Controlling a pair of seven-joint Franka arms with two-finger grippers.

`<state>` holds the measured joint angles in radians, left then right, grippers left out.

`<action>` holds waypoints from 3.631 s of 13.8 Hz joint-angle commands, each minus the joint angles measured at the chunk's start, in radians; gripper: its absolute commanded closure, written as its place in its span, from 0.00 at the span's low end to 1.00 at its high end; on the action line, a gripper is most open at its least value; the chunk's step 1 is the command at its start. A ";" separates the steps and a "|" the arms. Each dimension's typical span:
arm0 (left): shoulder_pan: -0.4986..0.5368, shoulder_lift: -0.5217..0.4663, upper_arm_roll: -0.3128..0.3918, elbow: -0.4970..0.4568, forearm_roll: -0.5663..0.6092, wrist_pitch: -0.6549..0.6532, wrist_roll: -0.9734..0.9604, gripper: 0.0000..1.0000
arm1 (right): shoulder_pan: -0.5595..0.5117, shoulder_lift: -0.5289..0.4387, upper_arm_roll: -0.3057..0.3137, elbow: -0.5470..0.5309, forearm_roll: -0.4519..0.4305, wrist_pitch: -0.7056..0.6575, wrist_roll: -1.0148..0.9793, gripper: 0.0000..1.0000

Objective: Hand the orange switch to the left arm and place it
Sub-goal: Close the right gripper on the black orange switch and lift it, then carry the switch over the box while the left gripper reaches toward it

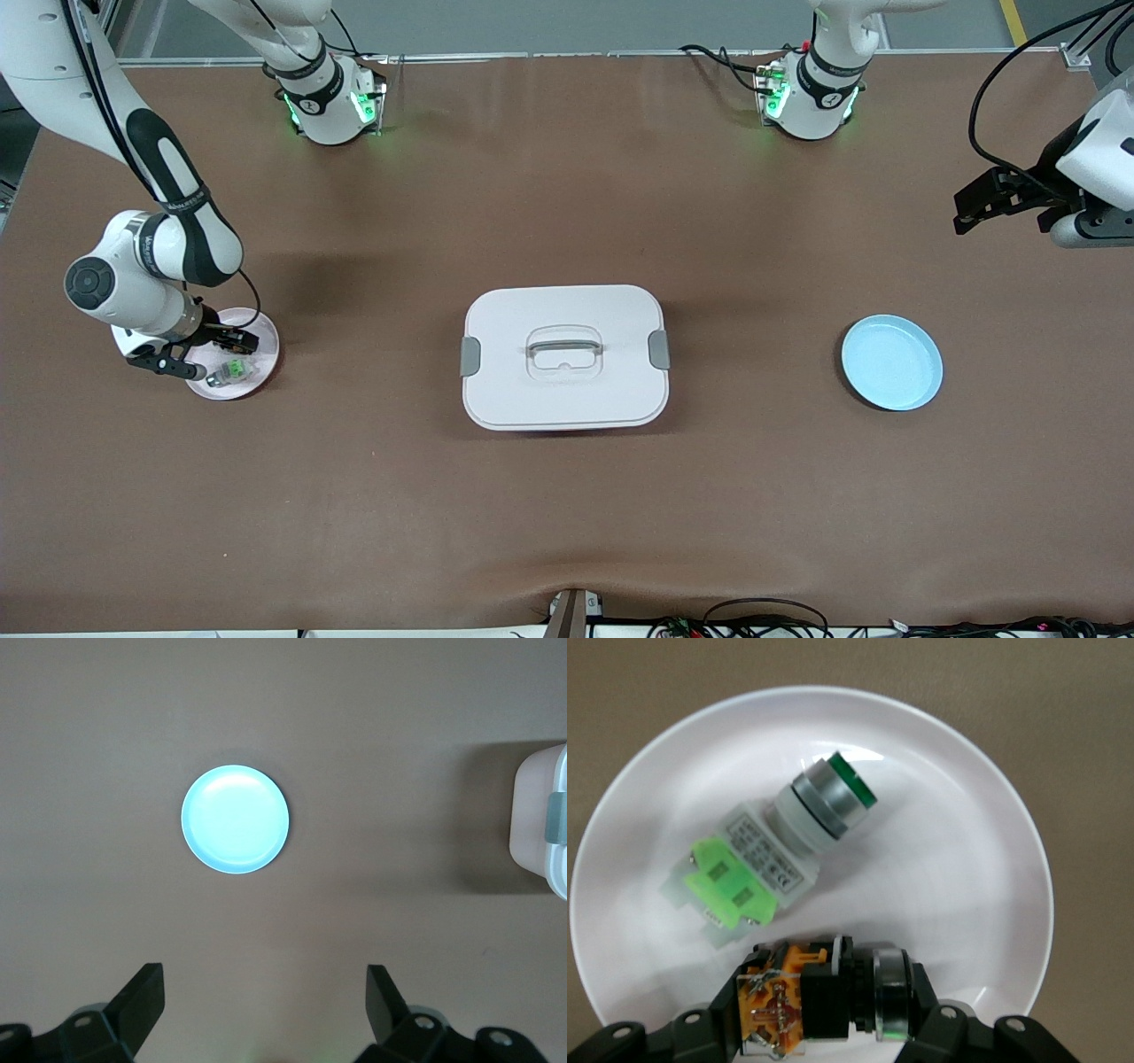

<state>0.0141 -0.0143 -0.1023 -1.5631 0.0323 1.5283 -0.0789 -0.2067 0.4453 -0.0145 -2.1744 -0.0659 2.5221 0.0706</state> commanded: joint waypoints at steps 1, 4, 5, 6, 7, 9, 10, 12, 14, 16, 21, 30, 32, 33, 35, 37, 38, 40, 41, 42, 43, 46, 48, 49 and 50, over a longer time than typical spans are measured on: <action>0.003 0.008 -0.004 0.021 0.005 -0.017 -0.001 0.00 | 0.006 -0.069 0.004 0.001 -0.017 -0.113 -0.002 0.64; 0.003 0.008 -0.004 0.021 0.005 -0.017 -0.001 0.00 | 0.044 -0.158 0.005 0.002 -0.014 -0.253 0.011 0.64; 0.003 0.008 -0.004 0.021 0.005 -0.017 -0.001 0.00 | 0.059 -0.190 0.005 0.002 -0.006 -0.303 0.014 0.65; 0.003 0.007 -0.004 0.021 0.005 -0.017 -0.001 0.00 | 0.081 -0.223 0.005 0.004 -0.005 -0.356 0.021 0.64; 0.003 0.007 -0.004 0.021 0.005 -0.017 -0.001 0.00 | 0.105 -0.253 0.005 0.019 -0.003 -0.421 0.072 0.64; 0.003 0.008 -0.004 0.023 0.003 -0.017 -0.001 0.00 | 0.188 -0.304 0.005 0.094 -0.003 -0.619 0.220 0.64; 0.003 0.007 -0.004 0.023 0.003 -0.017 -0.001 0.00 | 0.229 -0.316 0.007 0.147 -0.003 -0.728 0.283 0.64; 0.001 0.008 -0.004 0.023 0.001 -0.017 -0.001 0.00 | 0.301 -0.316 0.005 0.270 0.041 -0.918 0.381 0.64; 0.001 0.008 -0.004 0.023 -0.003 -0.017 -0.001 0.00 | 0.345 -0.316 0.007 0.358 0.109 -1.026 0.460 0.64; 0.000 0.008 -0.004 0.023 -0.008 -0.017 -0.001 0.00 | 0.401 -0.316 0.007 0.422 0.164 -1.081 0.573 0.64; -0.003 0.008 -0.007 0.023 -0.012 -0.017 -0.019 0.00 | 0.529 -0.316 0.008 0.550 0.364 -1.140 0.888 0.64; -0.009 0.010 -0.013 0.023 -0.014 -0.017 -0.021 0.00 | 0.728 -0.290 0.007 0.633 0.601 -0.932 1.296 0.64; -0.011 0.010 -0.022 0.025 -0.041 -0.017 -0.036 0.00 | 0.751 -0.268 0.007 0.634 0.671 -0.840 1.362 0.64; -0.011 0.010 -0.022 0.025 -0.060 -0.017 -0.059 0.00 | 0.760 -0.258 0.007 0.634 0.702 -0.801 1.383 0.64; -0.023 0.010 -0.022 0.025 -0.074 -0.017 -0.096 0.00 | 0.783 -0.244 0.007 0.633 0.765 -0.729 1.429 0.64; -0.036 0.016 -0.023 0.025 -0.110 -0.013 -0.123 0.00 | 0.805 -0.229 0.007 0.634 0.814 -0.643 1.474 0.64; -0.034 0.025 -0.022 0.025 -0.145 -0.013 -0.125 0.00 | 0.814 -0.212 0.007 0.634 0.865 -0.591 1.495 0.64; -0.042 0.045 -0.023 0.025 -0.172 -0.005 -0.128 0.00 | 0.854 -0.192 0.007 0.634 0.932 -0.490 1.532 0.64; -0.060 0.048 -0.028 0.025 -0.175 0.006 -0.131 0.00 | 0.872 -0.182 0.007 0.634 0.949 -0.444 1.549 0.64; -0.074 0.062 -0.028 0.025 -0.176 0.012 -0.143 0.00 | 0.889 -0.172 0.007 0.634 0.962 -0.386 1.577 0.64; -0.089 0.068 -0.030 0.025 -0.178 0.016 -0.162 0.00 | 0.911 -0.168 0.007 0.634 0.968 -0.326 1.603 0.64; -0.137 0.091 -0.033 0.023 -0.242 0.087 -0.208 0.00 | 0.972 -0.123 0.007 0.653 0.969 -0.215 1.701 0.64; -0.152 0.105 -0.036 0.023 -0.331 0.125 -0.225 0.00 | 0.998 -0.073 0.005 0.711 0.960 -0.212 1.744 0.64; -0.160 0.106 -0.037 0.023 -0.360 0.144 -0.242 0.00 | 1.007 -0.063 0.005 0.711 0.963 -0.206 1.750 0.64; -0.163 0.106 -0.039 0.023 -0.383 0.157 -0.245 0.00 | 1.013 -0.060 0.005 0.711 0.966 -0.183 1.759 0.64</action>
<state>-0.1419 0.0862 -0.1393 -1.5594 -0.3076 1.6676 -0.3026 0.7887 0.3484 0.0036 -1.5136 0.8825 2.3225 1.7981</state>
